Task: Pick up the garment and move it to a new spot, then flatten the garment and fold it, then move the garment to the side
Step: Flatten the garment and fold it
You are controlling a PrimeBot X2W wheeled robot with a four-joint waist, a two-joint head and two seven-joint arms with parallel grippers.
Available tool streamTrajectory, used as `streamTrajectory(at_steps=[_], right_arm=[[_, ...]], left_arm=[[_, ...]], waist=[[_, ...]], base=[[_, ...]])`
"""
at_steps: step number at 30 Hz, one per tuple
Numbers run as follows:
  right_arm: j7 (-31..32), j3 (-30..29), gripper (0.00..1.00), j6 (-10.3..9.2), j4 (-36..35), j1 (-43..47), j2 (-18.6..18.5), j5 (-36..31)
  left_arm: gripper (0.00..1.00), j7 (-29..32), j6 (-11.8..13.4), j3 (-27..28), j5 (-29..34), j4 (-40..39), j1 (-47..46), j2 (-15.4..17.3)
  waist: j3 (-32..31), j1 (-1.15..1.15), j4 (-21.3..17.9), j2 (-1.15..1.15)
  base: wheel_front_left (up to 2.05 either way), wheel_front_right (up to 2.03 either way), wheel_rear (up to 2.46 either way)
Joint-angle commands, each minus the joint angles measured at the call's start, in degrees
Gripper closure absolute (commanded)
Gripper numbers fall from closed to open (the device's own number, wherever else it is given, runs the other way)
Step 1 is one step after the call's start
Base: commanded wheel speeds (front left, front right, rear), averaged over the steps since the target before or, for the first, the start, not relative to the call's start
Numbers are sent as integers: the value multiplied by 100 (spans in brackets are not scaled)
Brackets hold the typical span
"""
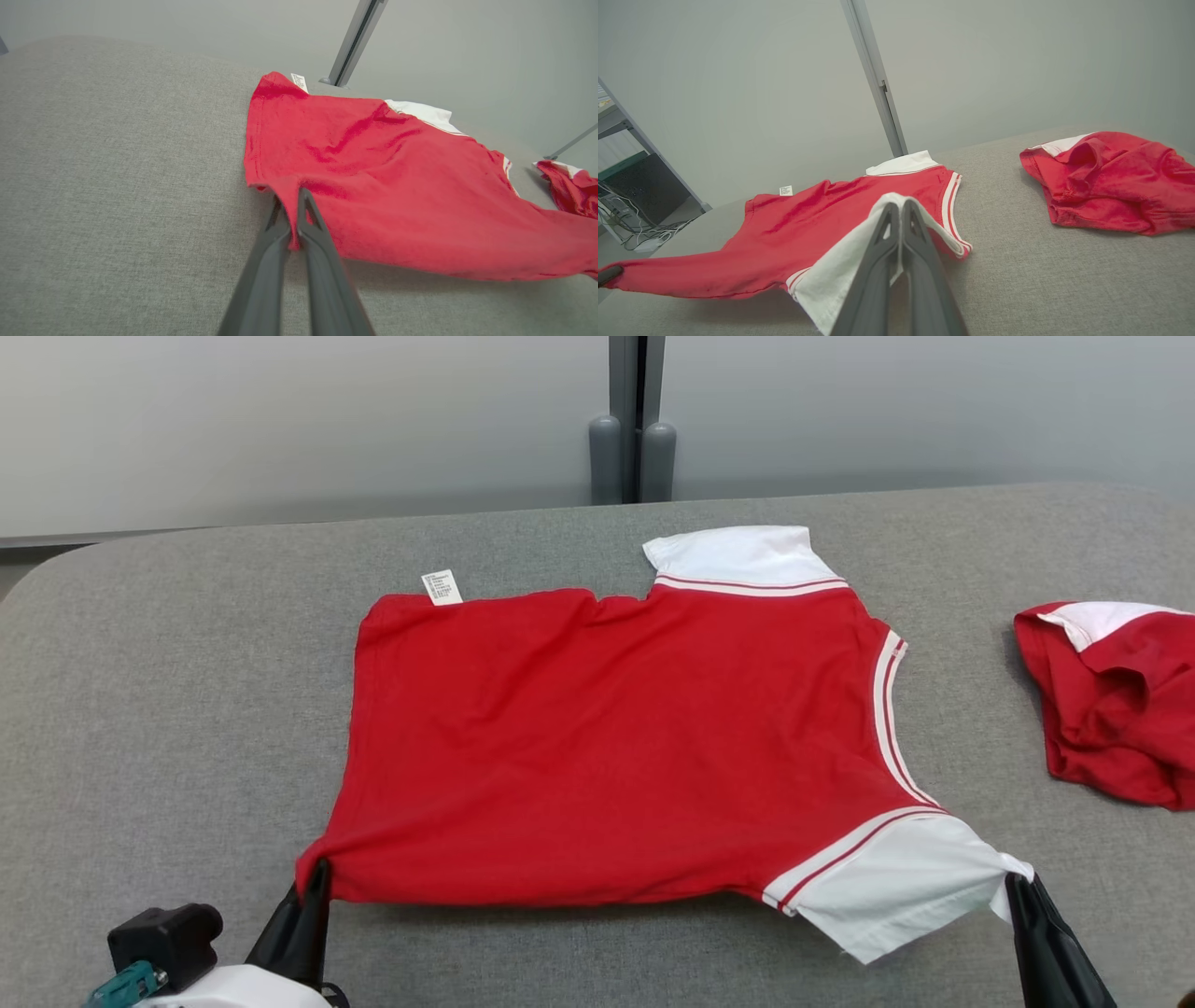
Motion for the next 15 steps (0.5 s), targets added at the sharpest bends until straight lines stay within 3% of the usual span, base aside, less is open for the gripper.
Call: streamTrajectory(at_steps=[1, 15], right_arm=[[31, 6, 100, -3, 64, -101, 6, 33], [330, 16, 100, -3, 1335, -1559, -305, 371]], left_arm=[[100, 51, 8, 5, -43, 59, -134, 31], [100, 563, -409, 93, -747, 1105, -1305, -18]], waist=[[77, 0, -1, 0], [1074, 0, 82, 0]], base=[[0, 0, 0], [0, 0, 0]])
